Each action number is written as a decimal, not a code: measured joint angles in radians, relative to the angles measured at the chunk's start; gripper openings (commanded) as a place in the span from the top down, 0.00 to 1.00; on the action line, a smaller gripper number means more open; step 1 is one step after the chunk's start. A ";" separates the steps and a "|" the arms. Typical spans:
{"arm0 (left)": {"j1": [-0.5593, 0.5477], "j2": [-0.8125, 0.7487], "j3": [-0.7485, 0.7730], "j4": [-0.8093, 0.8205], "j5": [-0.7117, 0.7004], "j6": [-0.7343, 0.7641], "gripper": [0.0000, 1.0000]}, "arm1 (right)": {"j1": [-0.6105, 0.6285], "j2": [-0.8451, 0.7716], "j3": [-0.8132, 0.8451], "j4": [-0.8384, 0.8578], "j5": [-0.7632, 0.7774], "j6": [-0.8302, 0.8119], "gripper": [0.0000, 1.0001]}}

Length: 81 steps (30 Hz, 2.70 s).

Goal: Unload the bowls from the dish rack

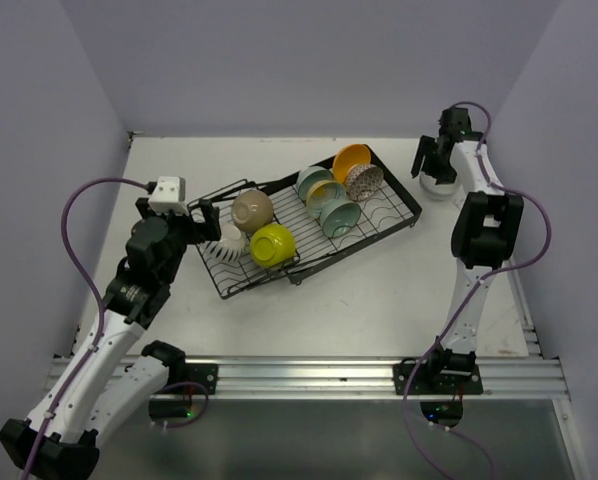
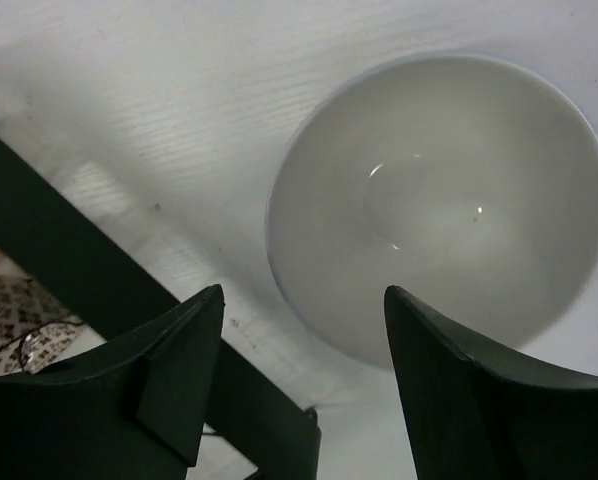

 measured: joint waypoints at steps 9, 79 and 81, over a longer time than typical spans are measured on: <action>0.000 -0.012 0.000 -0.006 -0.014 0.000 0.00 | 0.037 -0.389 -0.292 0.128 -0.048 0.068 0.28; -0.061 -0.024 0.000 -0.013 -0.101 0.000 0.00 | 0.602 -0.630 -1.204 1.142 0.049 0.760 1.00; -0.061 -0.026 0.000 -0.013 -0.101 0.000 0.00 | 0.602 -0.654 -1.254 1.202 0.040 0.753 1.00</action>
